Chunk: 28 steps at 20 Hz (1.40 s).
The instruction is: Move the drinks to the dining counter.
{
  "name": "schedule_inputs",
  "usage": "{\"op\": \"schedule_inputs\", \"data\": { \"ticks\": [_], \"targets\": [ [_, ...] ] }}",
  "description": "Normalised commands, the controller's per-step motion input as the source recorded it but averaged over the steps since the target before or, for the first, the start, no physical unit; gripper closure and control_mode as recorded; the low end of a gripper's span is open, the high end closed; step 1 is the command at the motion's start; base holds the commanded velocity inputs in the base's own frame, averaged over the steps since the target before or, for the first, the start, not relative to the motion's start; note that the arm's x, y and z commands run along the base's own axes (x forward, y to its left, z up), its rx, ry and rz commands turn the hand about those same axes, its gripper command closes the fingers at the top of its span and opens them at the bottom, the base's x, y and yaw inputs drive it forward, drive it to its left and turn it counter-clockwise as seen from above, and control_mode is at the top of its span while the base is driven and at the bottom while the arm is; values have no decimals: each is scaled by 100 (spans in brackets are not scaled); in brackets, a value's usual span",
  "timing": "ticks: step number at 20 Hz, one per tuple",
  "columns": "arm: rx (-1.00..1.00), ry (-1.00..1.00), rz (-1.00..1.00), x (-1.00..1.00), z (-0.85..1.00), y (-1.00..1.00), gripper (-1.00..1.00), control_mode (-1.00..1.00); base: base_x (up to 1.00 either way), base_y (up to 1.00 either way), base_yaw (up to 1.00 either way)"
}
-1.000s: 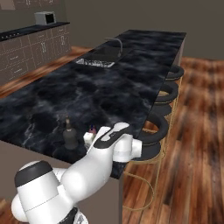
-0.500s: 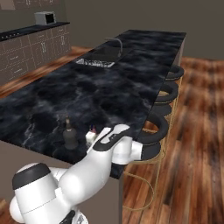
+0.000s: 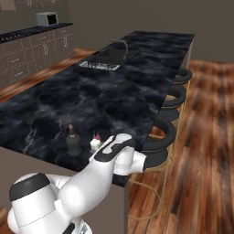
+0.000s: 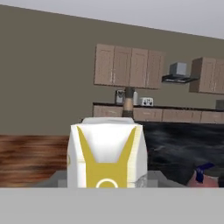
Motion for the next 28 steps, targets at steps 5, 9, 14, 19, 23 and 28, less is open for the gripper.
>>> {"op": "schedule_inputs", "data": {
  "ticks": [5,9,14,19,23,28],
  "targets": [
    [0,2,-6,32,-21,0,100,-100,0,0,0],
    [0,4,-4,38,-19,-3,100,-100,0,0,0],
    [0,3,-3,26,-19,-10,100,-100,0,0,0],
    [0,2,-1,11,-17,-15,100,-100,0,0,0],
    [0,0,0,6,-17,-17,100,-100,0,0,0],
    [0,0,0,10,-18,-16,100,-100,0,0,0]
  ]
}}
